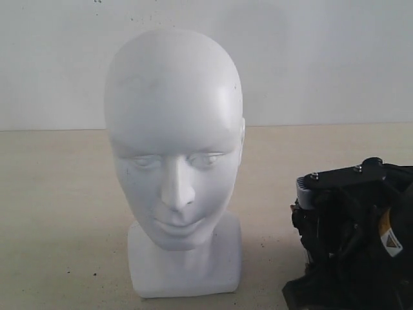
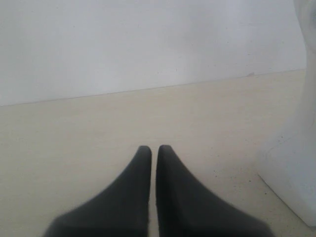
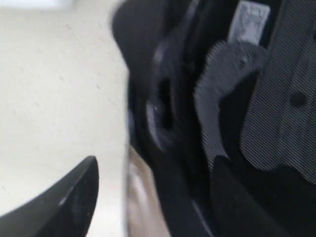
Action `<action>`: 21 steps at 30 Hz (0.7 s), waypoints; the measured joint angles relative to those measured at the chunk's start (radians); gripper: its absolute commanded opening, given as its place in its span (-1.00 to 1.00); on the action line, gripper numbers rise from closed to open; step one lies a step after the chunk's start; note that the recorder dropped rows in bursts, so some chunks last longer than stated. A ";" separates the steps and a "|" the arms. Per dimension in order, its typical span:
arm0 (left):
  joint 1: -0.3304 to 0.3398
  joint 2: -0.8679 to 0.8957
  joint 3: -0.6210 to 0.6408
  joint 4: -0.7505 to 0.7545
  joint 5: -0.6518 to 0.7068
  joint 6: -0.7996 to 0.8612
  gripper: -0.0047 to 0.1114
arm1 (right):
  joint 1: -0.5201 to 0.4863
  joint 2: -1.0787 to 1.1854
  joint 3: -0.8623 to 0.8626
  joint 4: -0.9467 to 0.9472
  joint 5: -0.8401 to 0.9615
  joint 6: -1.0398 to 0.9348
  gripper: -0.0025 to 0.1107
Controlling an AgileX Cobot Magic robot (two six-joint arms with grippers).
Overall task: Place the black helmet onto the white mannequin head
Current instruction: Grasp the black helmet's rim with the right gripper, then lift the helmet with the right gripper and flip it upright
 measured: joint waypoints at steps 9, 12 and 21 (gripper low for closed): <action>0.000 0.000 0.000 0.000 0.000 0.000 -0.84 | 0.000 0.053 0.000 -0.019 -0.062 0.015 0.17; 0.000 0.000 0.000 0.000 0.000 0.000 -0.84 | 0.000 0.079 0.000 -0.058 -0.066 0.035 0.17; 0.000 0.000 0.000 0.000 0.000 0.000 -0.84 | -0.006 0.157 0.000 -0.160 -0.176 0.144 0.16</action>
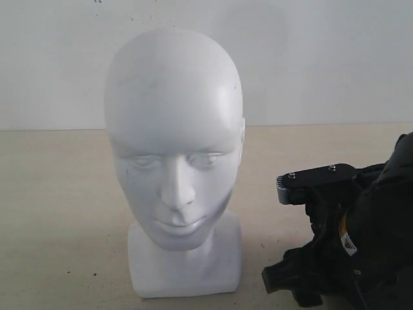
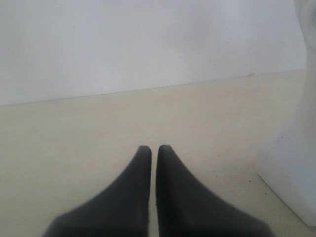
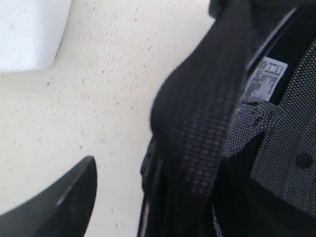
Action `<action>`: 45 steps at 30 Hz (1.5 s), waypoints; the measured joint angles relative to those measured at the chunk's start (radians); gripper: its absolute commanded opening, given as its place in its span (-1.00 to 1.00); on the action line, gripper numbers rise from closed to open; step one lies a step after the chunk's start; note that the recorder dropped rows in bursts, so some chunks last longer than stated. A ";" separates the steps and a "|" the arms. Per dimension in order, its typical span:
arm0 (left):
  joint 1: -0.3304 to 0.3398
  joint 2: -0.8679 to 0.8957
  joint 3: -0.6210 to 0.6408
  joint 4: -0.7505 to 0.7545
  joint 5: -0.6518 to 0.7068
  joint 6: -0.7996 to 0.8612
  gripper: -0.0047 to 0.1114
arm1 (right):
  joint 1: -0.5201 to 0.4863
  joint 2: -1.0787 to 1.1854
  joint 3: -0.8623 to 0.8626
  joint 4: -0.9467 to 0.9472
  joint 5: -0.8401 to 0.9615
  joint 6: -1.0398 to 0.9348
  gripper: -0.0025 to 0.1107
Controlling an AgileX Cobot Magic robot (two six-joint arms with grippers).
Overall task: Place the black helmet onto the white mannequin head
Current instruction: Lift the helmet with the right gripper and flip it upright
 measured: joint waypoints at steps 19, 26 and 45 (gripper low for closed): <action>0.000 0.000 0.000 0.000 0.000 0.000 -0.84 | -0.019 0.019 0.000 0.000 0.014 0.075 -0.96; 0.000 0.000 0.000 0.000 0.000 0.000 -0.84 | -0.019 -0.159 0.002 0.124 -0.080 0.087 -0.96; 0.000 0.000 0.000 0.000 0.000 0.000 -0.84 | -0.019 -0.660 0.018 0.155 -0.375 0.278 -0.96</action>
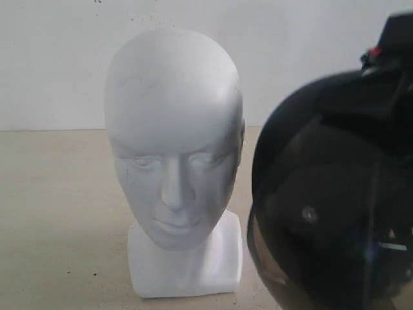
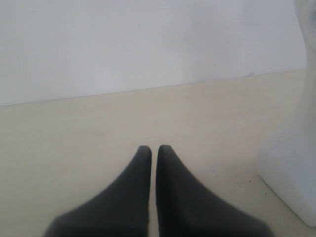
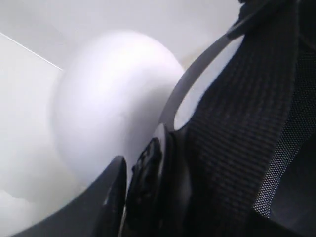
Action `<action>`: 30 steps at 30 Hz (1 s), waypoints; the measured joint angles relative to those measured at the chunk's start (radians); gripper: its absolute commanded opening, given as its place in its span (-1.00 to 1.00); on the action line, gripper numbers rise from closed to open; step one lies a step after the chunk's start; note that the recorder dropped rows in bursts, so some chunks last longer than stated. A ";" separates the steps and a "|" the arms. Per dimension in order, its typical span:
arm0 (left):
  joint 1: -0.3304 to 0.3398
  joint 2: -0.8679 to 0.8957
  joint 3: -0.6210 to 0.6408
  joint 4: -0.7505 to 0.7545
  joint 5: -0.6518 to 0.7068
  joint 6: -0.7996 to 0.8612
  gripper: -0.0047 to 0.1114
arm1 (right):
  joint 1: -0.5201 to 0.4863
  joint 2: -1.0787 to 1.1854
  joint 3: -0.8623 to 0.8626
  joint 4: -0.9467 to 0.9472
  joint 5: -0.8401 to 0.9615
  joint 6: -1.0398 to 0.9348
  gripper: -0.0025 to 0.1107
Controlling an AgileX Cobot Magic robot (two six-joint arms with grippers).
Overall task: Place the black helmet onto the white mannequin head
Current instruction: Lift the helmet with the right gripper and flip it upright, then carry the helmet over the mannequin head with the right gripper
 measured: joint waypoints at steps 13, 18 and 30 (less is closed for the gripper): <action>0.000 0.000 0.000 0.000 0.000 0.000 -0.84 | 0.000 -0.062 -0.246 0.002 -0.376 0.064 -0.96; 0.000 0.000 0.000 0.000 0.000 0.000 -0.84 | 0.000 -0.008 -0.316 -0.013 -0.568 0.228 -0.96; 0.000 0.000 0.000 0.000 0.000 0.000 -0.84 | 0.000 0.399 -0.325 -0.111 -1.206 0.810 -0.96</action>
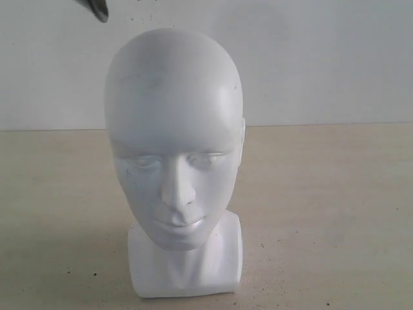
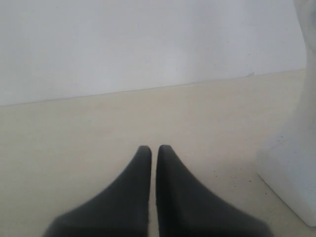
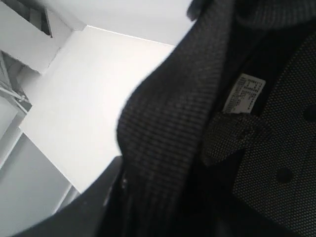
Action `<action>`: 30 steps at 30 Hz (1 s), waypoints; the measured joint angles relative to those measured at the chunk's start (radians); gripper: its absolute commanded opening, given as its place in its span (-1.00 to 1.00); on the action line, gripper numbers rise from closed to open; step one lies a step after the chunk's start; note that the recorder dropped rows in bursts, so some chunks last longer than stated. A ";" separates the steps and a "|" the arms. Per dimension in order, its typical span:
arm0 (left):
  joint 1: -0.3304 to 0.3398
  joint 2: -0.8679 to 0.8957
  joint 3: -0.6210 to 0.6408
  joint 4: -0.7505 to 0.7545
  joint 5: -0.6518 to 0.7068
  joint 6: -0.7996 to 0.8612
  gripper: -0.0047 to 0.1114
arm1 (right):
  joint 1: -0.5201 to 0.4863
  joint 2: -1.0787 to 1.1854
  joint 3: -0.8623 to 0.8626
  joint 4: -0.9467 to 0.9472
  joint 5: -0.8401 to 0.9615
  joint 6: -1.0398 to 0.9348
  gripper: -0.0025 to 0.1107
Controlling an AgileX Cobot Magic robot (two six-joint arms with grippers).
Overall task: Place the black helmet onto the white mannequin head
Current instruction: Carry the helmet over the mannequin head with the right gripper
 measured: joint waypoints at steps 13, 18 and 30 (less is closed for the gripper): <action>0.000 0.000 0.000 0.000 0.000 0.000 -0.84 | 0.000 0.219 0.000 0.008 -0.240 0.049 -0.96; 0.000 0.000 0.000 0.000 0.000 0.000 -0.84 | 0.000 0.259 0.000 0.012 -0.232 0.049 -0.96; 0.000 0.000 0.000 0.000 0.000 0.000 -0.84 | 0.000 0.268 0.116 0.058 -0.284 0.049 -0.96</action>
